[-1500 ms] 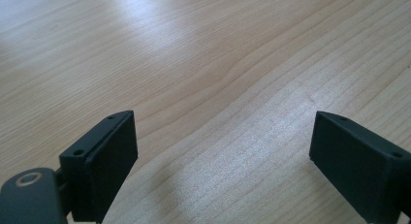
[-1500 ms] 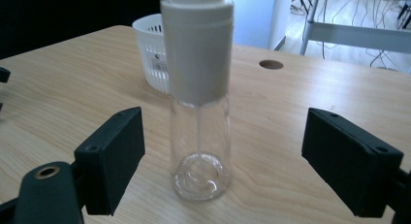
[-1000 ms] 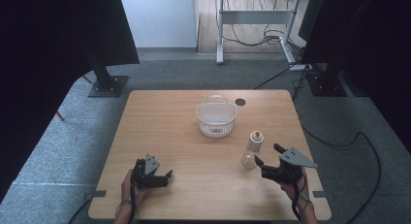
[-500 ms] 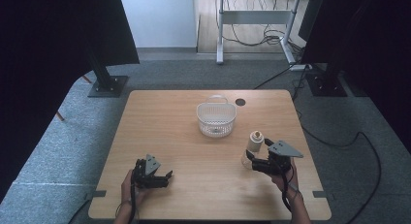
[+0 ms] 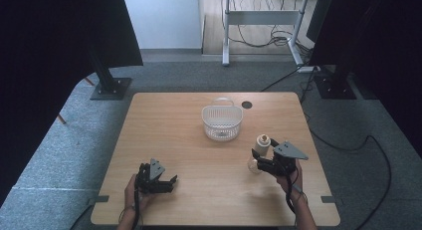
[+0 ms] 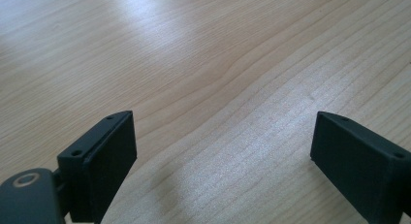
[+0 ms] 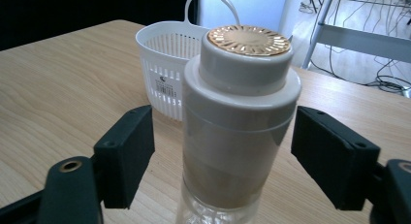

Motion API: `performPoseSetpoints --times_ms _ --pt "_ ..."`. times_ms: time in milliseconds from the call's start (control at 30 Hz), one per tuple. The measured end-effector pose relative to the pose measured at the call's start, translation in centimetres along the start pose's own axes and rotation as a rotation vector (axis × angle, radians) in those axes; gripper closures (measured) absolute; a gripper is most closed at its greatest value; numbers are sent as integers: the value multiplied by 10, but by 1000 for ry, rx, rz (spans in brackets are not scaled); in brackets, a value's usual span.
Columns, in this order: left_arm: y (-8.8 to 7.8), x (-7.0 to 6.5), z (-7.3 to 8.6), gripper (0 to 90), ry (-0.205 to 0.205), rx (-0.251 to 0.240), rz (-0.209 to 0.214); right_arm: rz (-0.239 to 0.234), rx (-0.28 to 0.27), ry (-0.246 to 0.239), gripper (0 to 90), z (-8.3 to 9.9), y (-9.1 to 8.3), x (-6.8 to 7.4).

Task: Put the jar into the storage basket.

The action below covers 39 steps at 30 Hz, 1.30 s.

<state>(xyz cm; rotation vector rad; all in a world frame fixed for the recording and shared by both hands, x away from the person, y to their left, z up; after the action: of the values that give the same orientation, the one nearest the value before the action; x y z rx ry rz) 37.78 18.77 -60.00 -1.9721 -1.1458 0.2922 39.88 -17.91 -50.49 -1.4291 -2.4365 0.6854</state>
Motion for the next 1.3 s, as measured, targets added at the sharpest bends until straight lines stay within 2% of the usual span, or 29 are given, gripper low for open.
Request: performPoseSetpoints --times_ms 167,200,300,333,400,967,1067,1133,1300 --pt "0 0 0 91 3 2 1 28 -17 -6 291 0 2 -1" --pt "0 -1 0 91 4 1 0 17 -30 5 334 2 2 -1" --pt "1 -1 0 91 6 3 0 7 -23 5 375 6 5 0" --pt "1 -1 0 91 6 3 1 23 -14 -12 408 11 8 0" --pt "1 -1 0 91 6 4 2 36 -21 -15 441 12 8 0" --pt "2 -1 -1 92 13 7 -2 3 -42 3 455 12 7 -2" --pt "2 -1 -1 92 13 5 -2 12 -55 7 456 12 6 -2" --pt "2 -1 -1 91 14 6 -2 -4 -76 34 456 10 3 -3" --pt "2 -1 -1 92 17 8 -5 7 -89 30 456 7 -2 -3"
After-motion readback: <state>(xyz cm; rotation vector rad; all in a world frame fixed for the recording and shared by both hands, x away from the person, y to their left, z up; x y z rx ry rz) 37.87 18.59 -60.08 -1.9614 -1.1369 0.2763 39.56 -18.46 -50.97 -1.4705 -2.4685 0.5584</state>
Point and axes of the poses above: each handheld gripper's, and its own axes: y roughly forward along the jaws, z roughly out of its underside, x roughly to its left, the point moved 8 cm from there along y, roughly forward along the jaws, and after that the axes turned 11 degrees about x, right-handed, at the moved point
